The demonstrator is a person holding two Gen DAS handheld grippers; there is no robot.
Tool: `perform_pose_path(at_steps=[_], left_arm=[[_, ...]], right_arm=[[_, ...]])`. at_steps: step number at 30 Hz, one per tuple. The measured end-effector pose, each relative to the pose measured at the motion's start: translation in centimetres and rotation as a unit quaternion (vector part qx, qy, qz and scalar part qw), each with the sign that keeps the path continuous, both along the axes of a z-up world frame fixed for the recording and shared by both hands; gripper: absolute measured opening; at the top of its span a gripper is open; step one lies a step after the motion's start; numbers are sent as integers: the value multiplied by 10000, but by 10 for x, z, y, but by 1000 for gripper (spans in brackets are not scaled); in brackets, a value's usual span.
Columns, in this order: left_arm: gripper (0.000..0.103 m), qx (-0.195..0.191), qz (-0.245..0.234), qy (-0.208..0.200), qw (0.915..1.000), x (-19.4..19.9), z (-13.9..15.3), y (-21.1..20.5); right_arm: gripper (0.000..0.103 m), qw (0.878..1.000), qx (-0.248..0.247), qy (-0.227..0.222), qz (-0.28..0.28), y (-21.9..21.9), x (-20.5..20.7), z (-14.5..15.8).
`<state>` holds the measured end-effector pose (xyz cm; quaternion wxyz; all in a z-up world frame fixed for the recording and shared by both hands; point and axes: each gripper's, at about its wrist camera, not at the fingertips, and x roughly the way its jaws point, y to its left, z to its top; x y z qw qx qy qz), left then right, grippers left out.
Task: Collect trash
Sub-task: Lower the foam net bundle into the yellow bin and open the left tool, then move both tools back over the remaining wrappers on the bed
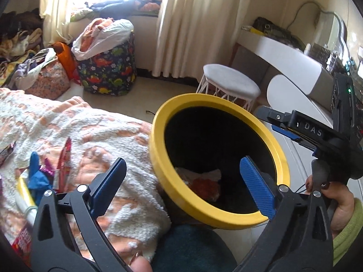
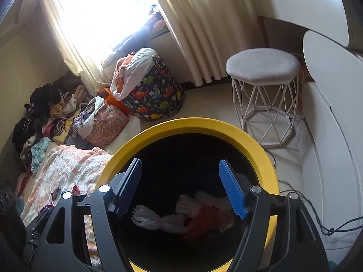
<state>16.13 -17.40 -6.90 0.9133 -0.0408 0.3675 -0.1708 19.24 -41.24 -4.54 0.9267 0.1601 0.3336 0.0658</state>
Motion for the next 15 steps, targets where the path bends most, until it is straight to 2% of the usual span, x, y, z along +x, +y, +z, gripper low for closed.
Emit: perform_pose_path(at_steps=[15], left_arm=[[92,-38,627,-260,9977,-14,16,50]], right_arm=[[78,9974,-320,-487,423,38,-13,24]])
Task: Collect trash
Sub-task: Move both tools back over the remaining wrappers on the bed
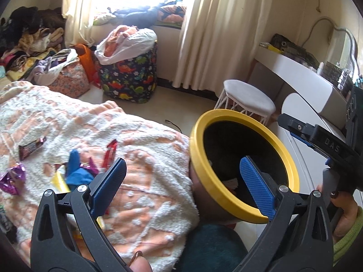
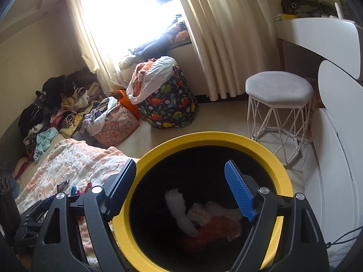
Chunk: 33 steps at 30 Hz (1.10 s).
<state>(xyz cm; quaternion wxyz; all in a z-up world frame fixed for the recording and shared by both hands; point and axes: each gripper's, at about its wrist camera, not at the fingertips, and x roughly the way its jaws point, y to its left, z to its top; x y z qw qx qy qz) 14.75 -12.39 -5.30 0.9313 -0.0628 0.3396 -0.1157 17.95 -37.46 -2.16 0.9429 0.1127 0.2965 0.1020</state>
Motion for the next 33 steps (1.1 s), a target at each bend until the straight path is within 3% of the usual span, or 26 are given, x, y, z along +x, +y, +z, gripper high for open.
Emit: perform_pose_path(at_steps=[33], left_arm=[[92,-250,791,-269,9962,-25,19,80]], right_arm=[[78,9913,-468,-353,1180,99,-33,20]])
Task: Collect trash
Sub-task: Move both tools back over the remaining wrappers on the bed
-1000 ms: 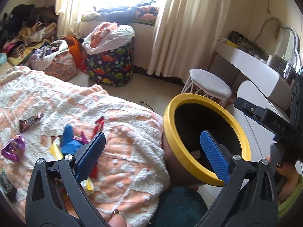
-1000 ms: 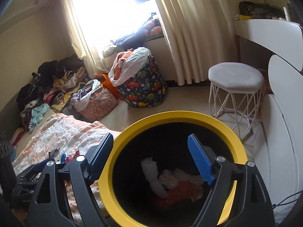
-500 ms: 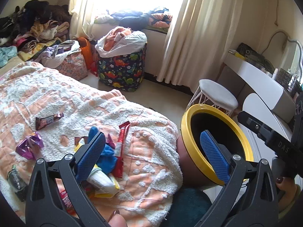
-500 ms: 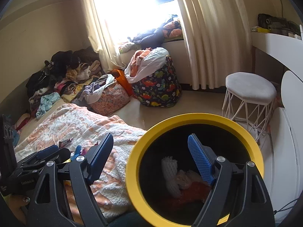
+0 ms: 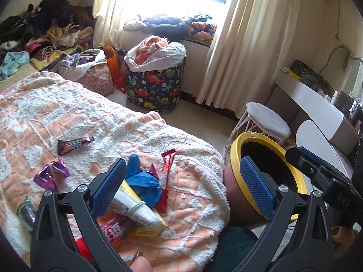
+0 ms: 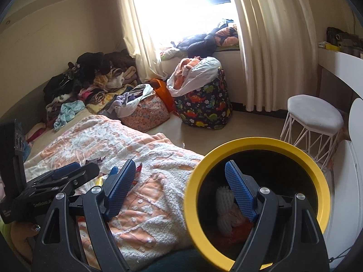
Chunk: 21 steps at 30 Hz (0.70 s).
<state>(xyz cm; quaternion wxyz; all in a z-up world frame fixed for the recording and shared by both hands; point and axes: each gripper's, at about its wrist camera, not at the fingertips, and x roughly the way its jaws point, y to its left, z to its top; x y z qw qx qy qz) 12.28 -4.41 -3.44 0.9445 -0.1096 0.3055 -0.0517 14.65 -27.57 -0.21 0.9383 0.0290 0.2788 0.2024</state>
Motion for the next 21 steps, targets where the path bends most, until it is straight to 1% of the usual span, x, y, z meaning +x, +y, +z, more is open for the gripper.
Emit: perform_pose_path(at_steps=[13,21], left_arm=[[92,-117,383,-24,9992,-5,1,35],[92,-162,559,-50,9983,-6,1,53]], right_arm=[[79,9983,-234,53,524,45,-14,-4],[79,9966,-387,9,722,63,-23,-3]])
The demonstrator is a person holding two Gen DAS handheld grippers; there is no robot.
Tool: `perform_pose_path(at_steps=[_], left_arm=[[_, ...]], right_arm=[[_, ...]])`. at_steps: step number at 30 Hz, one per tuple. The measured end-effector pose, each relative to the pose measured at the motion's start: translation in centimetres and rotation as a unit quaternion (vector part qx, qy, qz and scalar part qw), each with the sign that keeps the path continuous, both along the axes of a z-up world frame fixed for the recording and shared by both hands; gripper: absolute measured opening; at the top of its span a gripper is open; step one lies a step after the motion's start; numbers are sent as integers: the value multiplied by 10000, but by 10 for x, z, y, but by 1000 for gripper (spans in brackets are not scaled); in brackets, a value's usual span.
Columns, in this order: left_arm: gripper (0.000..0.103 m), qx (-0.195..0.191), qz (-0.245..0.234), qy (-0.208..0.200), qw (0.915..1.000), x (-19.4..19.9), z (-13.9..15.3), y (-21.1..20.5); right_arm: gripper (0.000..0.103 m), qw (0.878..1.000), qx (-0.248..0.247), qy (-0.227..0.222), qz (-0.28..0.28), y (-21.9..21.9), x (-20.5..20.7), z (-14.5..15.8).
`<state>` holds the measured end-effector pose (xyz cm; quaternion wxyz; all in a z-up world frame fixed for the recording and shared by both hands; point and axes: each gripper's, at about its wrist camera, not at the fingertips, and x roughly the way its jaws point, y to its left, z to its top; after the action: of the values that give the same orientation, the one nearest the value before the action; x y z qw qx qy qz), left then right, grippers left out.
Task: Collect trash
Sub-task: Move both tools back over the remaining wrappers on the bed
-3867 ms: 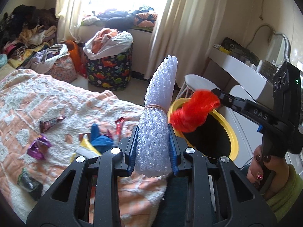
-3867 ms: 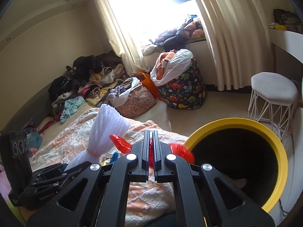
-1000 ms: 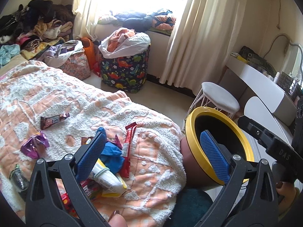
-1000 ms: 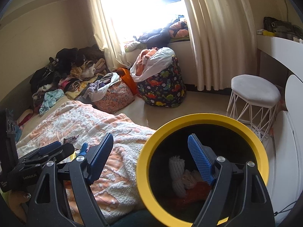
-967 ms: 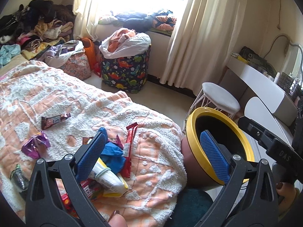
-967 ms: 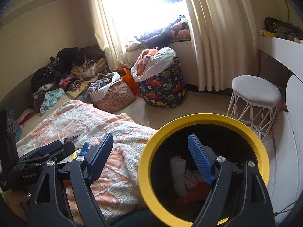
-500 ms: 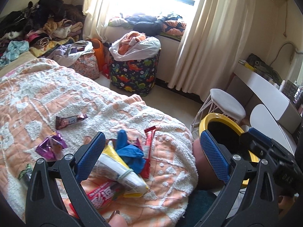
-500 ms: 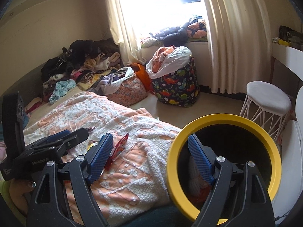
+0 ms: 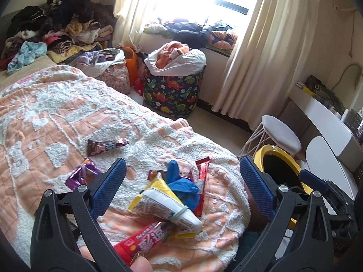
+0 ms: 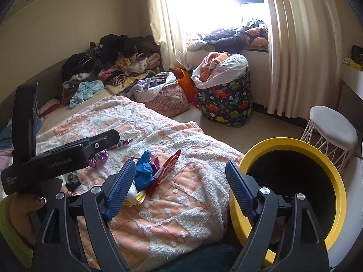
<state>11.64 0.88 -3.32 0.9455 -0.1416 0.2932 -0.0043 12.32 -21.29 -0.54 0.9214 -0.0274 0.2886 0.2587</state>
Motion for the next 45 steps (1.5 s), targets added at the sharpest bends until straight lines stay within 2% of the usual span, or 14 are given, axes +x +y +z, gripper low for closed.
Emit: perform_pose_path(at_steps=[22,34,39,43,45], left_arm=[[92,-109,585,68,9982,-6,-8,50],[92,-238,1072,479,9928,-3,-32,90],[92,-355,1087,603,9916,-1,-44,99],[92,-420,1096,683,9907,2,-53,103],[88,-451,1087,712,9905,3,-56,103]], right_arm=[[81,9982,-395,-31,445,38,-13,-7],[81,9943,-392,585,795,61,-8,-37],[81,9914,-526,767,918,73,-4,-51],[76,9887,-625,933,991,84,3,-64],[73,9876,-648,1007,1014,87,8,-69]])
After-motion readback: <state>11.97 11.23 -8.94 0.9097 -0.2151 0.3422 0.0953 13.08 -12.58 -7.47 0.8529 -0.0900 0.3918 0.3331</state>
